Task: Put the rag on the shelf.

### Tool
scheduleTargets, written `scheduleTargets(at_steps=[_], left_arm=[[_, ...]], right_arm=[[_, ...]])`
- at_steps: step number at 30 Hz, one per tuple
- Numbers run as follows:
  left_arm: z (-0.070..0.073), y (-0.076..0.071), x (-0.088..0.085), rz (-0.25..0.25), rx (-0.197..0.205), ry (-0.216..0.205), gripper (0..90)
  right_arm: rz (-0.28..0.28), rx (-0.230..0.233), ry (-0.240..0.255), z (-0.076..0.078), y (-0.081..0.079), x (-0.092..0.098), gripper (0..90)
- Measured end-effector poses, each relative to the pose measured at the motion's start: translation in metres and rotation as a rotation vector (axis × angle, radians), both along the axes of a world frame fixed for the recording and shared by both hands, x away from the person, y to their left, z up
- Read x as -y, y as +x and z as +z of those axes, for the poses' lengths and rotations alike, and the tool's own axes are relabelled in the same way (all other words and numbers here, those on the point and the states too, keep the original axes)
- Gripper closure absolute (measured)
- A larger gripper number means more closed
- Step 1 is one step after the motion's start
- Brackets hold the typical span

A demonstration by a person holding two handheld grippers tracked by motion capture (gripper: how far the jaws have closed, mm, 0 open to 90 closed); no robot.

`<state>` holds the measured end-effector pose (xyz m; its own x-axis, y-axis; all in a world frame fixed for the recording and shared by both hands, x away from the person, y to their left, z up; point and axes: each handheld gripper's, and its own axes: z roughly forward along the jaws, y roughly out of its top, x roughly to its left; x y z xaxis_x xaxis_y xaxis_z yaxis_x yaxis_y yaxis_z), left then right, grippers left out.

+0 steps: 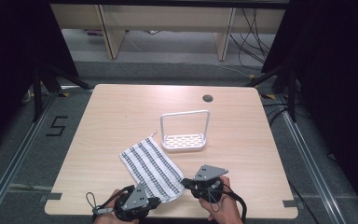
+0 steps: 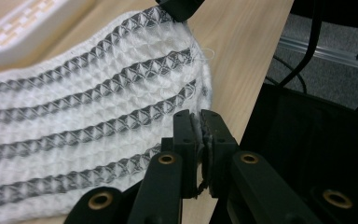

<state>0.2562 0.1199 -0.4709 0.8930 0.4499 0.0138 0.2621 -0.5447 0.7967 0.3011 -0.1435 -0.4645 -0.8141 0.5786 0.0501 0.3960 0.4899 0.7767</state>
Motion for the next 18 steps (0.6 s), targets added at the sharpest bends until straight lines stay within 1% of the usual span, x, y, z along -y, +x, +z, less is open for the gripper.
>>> scheduleTargets(at_steps=[1, 2, 3, 4, 5, 6, 7, 8, 9, 10, 11, 12, 13, 14, 15, 16, 17, 18], left_arm=[[0.005, 0.000, -0.003, 0.011, -0.003, 0.012, 85.0], [0.005, 0.000, -0.003, 0.011, -0.003, 0.012, 85.1], [0.010, -0.001, -0.004, 0.013, 0.004, -0.012, 85.1], [0.019, 0.000, -0.008, 0.014, 0.019, -0.022, 85.1], [0.027, 0.000, -0.010, 0.016, 0.017, -0.030, 85.1], [0.030, 0.000, -0.011, 0.018, 0.022, -0.057, 85.1], [0.037, 0.001, -0.013, 0.016, 0.024, -0.051, 85.1], [0.044, 0.002, -0.016, 0.011, 0.028, -0.054, 85.1], [0.053, 0.003, -0.019, 0.010, 0.027, -0.067, 85.1], [0.058, 0.004, -0.021, 0.004, 0.029, -0.069, 85.1], [0.066, 0.005, -0.023, 0.003, 0.034, -0.077, 85.2], [0.074, 0.006, -0.025, 0.007, 0.036, -0.093, 85.1], [0.084, 0.008, -0.028, 0.003, 0.038, -0.106, 85.1], [0.090, 0.010, -0.029, 0.006, 0.045, -0.112, 85.2], [0.099, 0.011, -0.031, 0.006, 0.050, -0.120, 85.2], [0.109, 0.013, -0.032, 0.003, 0.061, -0.136, 85.1], [0.116, 0.014, -0.033, -0.001, 0.068, -0.140, 85.1], [0.116, 0.014, -0.033, -0.001, 0.068, -0.140, 85.1]], right_arm=[[-0.001, 0.002, 0.009, 0.003, 0.000, 0.000, 86.7], [-0.001, 0.002, 0.009, 0.003, 0.000, 0.000, 86.7], [-0.004, 0.012, 0.019, 0.007, 0.000, -0.001, 86.7], [0.003, 0.035, 0.043, 0.017, 0.002, -0.002, 86.8], [0.011, 0.039, 0.049, 0.021, 0.003, -0.002, 86.8], [0.010, 0.049, 0.062, 0.028, 0.004, -0.004, 86.8], [0.014, 0.061, 0.070, 0.032, 0.005, -0.005, 86.8], [0.010, 0.057, 0.090, 0.039, 0.005, -0.006, 86.9], [0.030, 0.057, 0.102, 0.045, 0.007, -0.008, 86.9], [0.025, 0.081, 0.113, 0.055, 0.007, -0.009, 86.9], [0.036, 0.080, 0.122, 0.060, 0.008, -0.009, 86.9], [0.044, 0.100, 0.135, 0.068, 0.008, -0.010, 86.9], [0.036, 0.113, 0.155, 0.075, 0.008, -0.010, 87.0], [0.049, 0.153, 0.155, 0.085, 0.009, -0.010, 87.0], [0.046, 0.149, 0.165, 0.091, 0.009, -0.009, 87.0], [0.050, 0.159, 0.177, 0.098, 0.008, -0.009, 87.0], [0.050, 0.175, 0.183, 0.108, 0.008, -0.008, 87.0], [0.050, 0.175, 0.183, 0.108, 0.008, -0.008, 87.0]])
